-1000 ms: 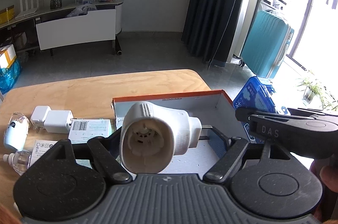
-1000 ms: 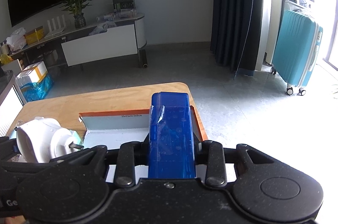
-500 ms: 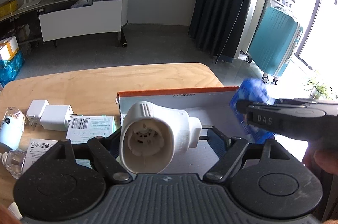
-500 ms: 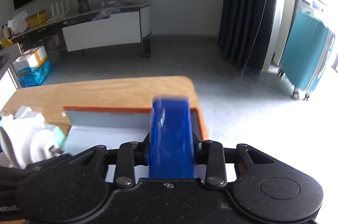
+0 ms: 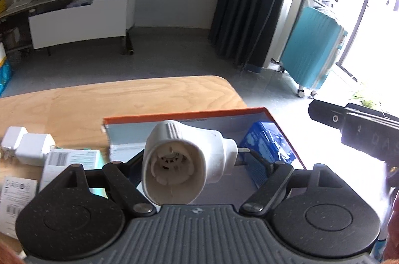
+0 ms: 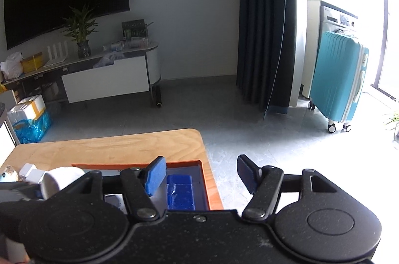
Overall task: Organize rigid objects
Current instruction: 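Release the blue box into the tray with the right tool while the left tool drops the socket adapter there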
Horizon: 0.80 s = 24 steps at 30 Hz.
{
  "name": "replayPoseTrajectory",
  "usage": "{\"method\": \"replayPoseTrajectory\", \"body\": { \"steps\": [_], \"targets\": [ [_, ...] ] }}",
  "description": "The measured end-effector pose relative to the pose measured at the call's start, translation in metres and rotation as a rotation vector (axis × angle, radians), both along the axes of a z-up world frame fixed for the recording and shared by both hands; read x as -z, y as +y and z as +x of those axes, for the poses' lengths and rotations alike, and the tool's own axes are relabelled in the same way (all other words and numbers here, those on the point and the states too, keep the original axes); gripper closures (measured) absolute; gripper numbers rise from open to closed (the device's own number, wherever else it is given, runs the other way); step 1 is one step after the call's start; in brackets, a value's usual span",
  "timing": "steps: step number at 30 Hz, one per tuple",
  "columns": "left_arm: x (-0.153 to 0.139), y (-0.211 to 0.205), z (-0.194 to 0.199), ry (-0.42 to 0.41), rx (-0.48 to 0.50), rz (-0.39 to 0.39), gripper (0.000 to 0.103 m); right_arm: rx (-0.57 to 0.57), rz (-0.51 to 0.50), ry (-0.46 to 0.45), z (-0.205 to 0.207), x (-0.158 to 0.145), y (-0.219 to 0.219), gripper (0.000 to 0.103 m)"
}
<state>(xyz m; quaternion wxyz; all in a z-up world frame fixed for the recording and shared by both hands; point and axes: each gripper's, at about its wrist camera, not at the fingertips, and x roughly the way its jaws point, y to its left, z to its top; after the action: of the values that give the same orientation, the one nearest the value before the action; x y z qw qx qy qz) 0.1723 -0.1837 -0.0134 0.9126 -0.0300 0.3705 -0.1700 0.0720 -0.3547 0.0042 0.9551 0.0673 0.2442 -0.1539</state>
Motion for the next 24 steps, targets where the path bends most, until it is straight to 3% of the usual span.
{"method": "replayPoseTrajectory", "body": {
  "steps": [3, 24],
  "targets": [
    [-0.002, -0.001, -0.005, -0.011, 0.005, 0.016, 0.010, 0.008, -0.009, -0.005, -0.007, -0.002, 0.003, 0.026],
    [-0.033, 0.055, -0.050, -0.026, -0.116, 0.079, 0.005, -0.034, 0.017, -0.003, -0.046, -0.013, 0.058, 0.025]
  ]
}}
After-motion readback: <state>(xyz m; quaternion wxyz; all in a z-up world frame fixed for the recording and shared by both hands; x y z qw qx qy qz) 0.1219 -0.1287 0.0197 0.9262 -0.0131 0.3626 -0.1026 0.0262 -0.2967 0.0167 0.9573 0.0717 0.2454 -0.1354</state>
